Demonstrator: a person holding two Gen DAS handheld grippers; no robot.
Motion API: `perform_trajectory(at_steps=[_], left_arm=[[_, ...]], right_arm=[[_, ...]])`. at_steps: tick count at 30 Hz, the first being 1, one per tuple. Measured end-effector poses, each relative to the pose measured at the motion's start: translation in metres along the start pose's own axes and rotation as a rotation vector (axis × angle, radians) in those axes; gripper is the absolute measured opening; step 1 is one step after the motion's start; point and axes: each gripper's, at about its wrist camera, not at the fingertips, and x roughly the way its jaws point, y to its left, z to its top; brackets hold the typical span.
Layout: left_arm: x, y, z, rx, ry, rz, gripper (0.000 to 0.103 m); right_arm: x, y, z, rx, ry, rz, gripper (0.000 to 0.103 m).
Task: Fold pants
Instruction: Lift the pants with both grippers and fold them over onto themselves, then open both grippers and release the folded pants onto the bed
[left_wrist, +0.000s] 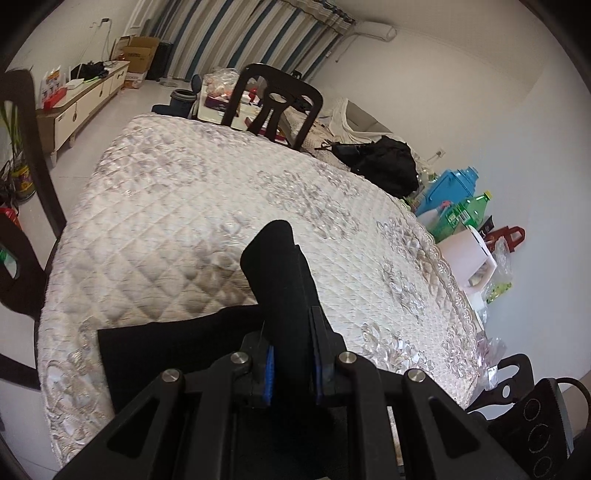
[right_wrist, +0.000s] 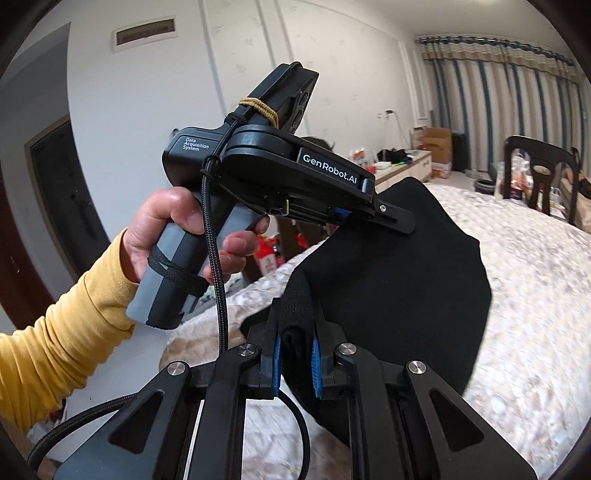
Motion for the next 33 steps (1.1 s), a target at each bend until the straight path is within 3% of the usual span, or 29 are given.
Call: perform_trajectory(at_steps=[9,17,27,30,33], left_arm=[[-0.016,0.053,-0.013,-0.076,-0.023,0.002,0.017],[-0.002,0.093,-0.029,-0.139,0.013,0.010,0.017],[-0.001,0.112,-0.048,-0.178,-0.009,-0.020,0.018],[-0.001,0.110,-0.048,-0.172,-0.012,-0.008,0.020],[-0.006,0.104,-0.049,-0.146,-0.015,0.027,0.035]], right_arm=[[0.037,0.005,0.004,-0.015,0.051,0.042,0.012],[0.068,-0.005,0.001,0.005,0.129,0.055,0.012],[0.088,-0.016,-0.001,0.068,0.198,0.107,0.018],[0.090,-0.023,0.002,0.102,0.200,0.146,0.025],[0.081,-0.025,0.005,0.094,0.181,0.167,0.030]])
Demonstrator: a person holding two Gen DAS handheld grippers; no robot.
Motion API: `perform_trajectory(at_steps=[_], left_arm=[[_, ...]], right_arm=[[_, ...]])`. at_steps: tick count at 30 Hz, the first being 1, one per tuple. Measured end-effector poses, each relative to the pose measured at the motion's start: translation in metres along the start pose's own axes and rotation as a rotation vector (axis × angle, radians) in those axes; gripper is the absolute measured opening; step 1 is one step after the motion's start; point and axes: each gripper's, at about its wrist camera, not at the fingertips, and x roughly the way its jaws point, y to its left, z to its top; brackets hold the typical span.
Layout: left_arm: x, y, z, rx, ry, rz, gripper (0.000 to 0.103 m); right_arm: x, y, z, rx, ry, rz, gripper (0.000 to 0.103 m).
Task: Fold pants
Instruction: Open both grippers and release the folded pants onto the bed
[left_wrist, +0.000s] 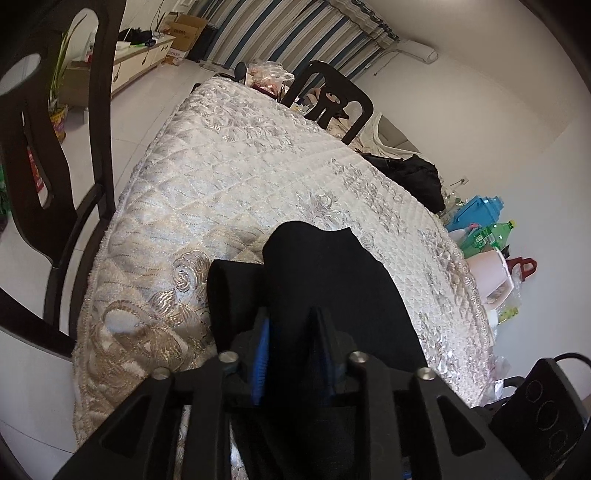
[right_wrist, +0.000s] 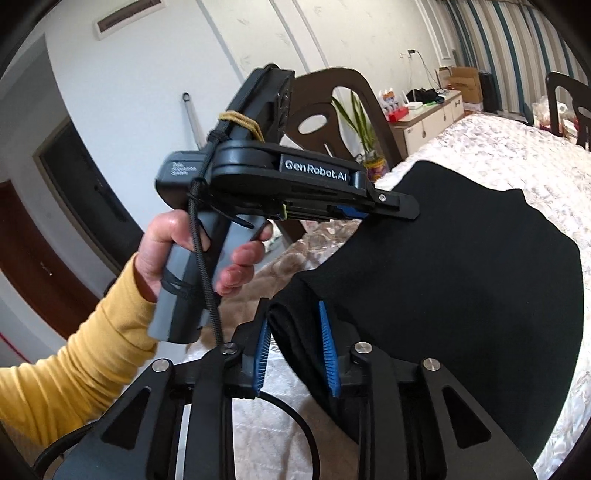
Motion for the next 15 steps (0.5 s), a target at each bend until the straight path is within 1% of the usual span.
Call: perform_trajectory(at_steps=[1,2,3,7,9,12,15], left_arm=[[-0.003,-0.003,-0.001,0.014,-0.006,0.016,0.045],[-0.006,-0.005,-0.001,0.027,-0.012,0.033,0.052],[-0.010,-0.009,-0.002,0.040,-0.018,0.048,0.054],[-0.025,-0.019,-0.003,0.062,-0.049,0.061,0.055],[-0.030,-0.026,-0.005,0.070,-0.068,0.064,0.055],[-0.027,-0.038,-0.010,0.094,-0.057,0.051,0.056],[-0.022,-0.051,-0.022,0.127,-0.035,0.042,0.056]], right_arm=[[-0.003,0.002,-0.001,-0.005,-0.005,0.003,0.031],[-0.008,0.002,-0.001,-0.009,-0.014,0.006,0.033],[-0.013,0.000,0.000,-0.008,-0.023,0.004,0.034],[-0.034,-0.011,-0.003,0.003,-0.077,-0.021,0.035],[-0.046,-0.019,-0.004,0.010,-0.099,-0.055,0.035],[-0.058,-0.032,-0.009,0.013,-0.099,-0.142,0.035],[-0.060,-0.044,-0.018,0.034,-0.074,-0.224,0.035]])
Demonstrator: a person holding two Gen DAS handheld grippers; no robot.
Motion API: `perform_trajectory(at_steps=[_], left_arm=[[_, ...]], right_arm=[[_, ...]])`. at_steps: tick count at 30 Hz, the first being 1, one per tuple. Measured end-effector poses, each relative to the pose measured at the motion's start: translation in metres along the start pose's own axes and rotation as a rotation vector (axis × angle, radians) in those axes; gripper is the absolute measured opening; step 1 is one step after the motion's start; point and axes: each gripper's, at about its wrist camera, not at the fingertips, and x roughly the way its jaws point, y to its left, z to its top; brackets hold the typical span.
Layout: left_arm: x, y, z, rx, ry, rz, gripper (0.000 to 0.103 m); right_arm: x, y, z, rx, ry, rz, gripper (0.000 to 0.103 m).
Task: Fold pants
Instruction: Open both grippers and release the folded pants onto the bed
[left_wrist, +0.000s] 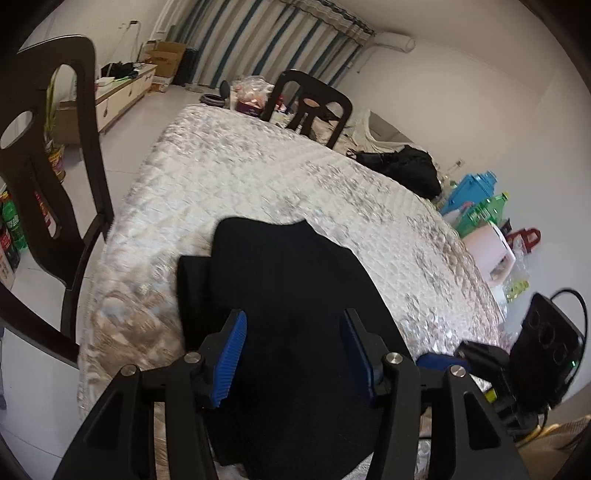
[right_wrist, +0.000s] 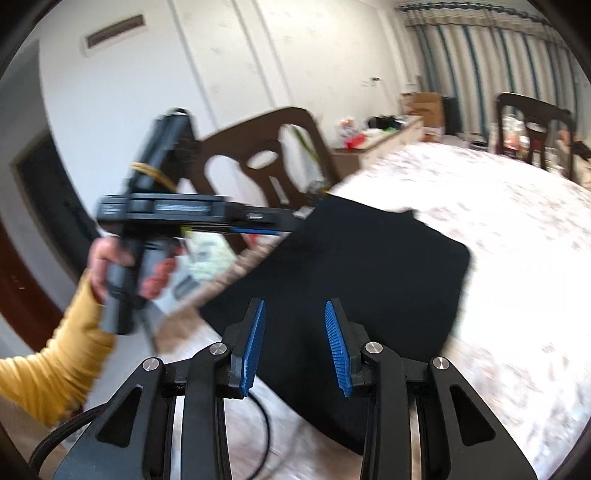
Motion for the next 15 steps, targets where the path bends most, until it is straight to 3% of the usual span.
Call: perform_trajectory(at_steps=[3,6,12,15], left_arm=[[0.005,-0.008,-0.014,0.013,0.027,-0.006,0.056],[0.012,-0.011,-0.026,0.043,0.064,0.063,0.056],[0.006,-0.006,-0.034,0.012,0.045,0.070,0.056],[0.001,-0.007,-0.040,0.011,0.040,0.079,0.056]], right_arm=[[0.007,-0.011,-0.009,0.022,0.041,-0.024,0.035],[0.016,-0.009,-0.015,0.016,0.058,-0.035,0.035],[0.021,-0.006,-0.015,-0.009,0.056,-0.049,0.035],[0.000,-0.005,-0.021,-0.031,0.017,-0.066,0.035]])
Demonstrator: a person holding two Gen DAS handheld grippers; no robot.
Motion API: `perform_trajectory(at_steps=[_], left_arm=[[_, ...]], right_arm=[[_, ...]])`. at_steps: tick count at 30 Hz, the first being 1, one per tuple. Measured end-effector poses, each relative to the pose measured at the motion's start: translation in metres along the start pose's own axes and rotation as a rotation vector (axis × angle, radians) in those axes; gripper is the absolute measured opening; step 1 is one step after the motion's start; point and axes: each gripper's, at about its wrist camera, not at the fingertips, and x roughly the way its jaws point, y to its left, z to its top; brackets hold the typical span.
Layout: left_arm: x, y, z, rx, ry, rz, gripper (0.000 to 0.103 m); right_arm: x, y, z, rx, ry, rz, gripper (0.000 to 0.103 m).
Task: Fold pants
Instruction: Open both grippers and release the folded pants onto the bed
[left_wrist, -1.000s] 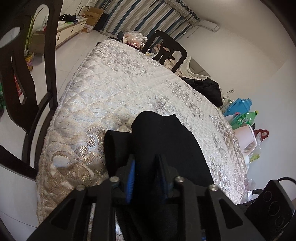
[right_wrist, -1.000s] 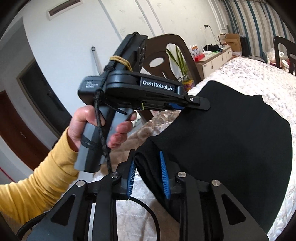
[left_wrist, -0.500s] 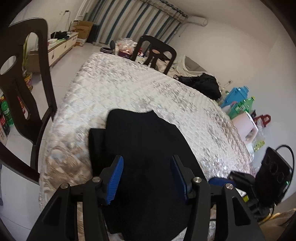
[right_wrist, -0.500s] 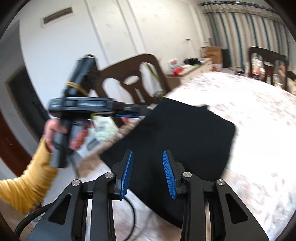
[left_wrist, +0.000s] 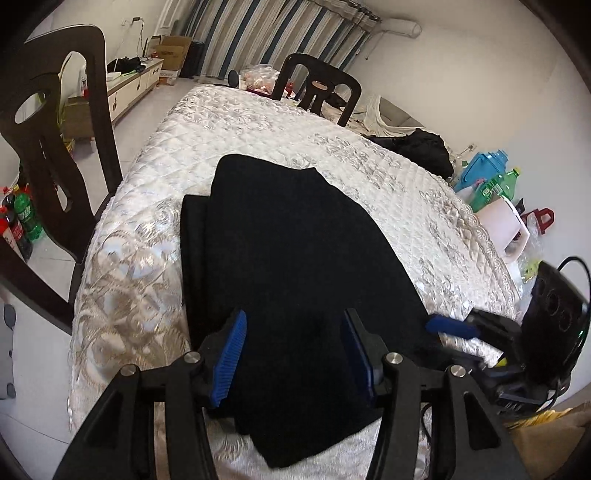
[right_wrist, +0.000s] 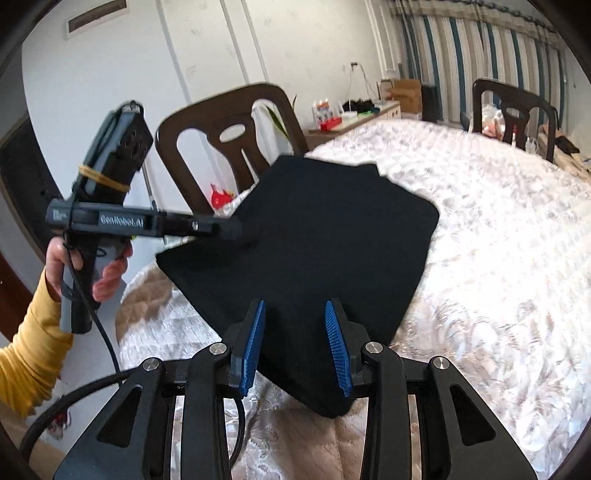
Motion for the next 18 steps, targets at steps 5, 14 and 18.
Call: perform_trajectory(at_steps=[5,14,18], left_arm=[[-0.008,0.002,-0.012,-0.012,-0.025,0.000,0.056],[-0.022,0.020,-0.020,-0.084,-0.038,0.089,0.056],[-0.038,0.030,-0.024,-0.123,-0.096,0.078,0.056]], right_arm=[[0.003,-0.004,-0.018,-0.029,0.047,-0.036,0.035],[-0.015,0.008,-0.010,-0.074,0.004,-0.019,0.039],[-0.007,0.027,-0.004,-0.126,-0.009,0.022,0.050]])
